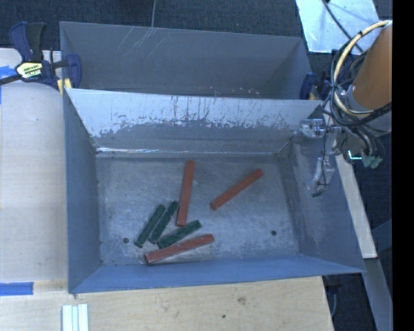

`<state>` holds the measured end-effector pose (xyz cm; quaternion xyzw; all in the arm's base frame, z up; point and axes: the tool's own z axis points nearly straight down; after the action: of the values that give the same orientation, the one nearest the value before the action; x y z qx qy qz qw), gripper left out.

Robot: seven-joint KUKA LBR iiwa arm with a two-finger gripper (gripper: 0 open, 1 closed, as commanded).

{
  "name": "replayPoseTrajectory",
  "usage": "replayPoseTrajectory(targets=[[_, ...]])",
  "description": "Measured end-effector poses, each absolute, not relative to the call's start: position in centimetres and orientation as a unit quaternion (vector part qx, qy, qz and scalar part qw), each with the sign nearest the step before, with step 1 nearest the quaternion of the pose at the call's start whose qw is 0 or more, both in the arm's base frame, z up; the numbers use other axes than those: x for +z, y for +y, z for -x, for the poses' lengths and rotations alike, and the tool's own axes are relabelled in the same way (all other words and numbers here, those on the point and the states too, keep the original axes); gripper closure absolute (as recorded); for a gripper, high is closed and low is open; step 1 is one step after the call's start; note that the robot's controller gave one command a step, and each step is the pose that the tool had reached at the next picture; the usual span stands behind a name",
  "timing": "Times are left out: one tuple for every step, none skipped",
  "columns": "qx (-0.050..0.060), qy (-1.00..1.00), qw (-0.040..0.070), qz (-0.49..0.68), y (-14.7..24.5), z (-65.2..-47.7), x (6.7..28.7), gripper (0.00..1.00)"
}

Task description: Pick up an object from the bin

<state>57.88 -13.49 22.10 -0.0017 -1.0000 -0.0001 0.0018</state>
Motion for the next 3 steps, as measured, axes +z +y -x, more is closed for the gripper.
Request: replayPoseTrajectory(targets=[[0.001,-1.000,-0.002,0.000,-13.4,-58.1,22.5,0.00],[0.001,-0.999,-0.004,-0.043,-9.6,-60.4,14.7,0.00],[0.000,-0.997,0.000,-0.073,-7.1,-61.1,13.8,0.00]])
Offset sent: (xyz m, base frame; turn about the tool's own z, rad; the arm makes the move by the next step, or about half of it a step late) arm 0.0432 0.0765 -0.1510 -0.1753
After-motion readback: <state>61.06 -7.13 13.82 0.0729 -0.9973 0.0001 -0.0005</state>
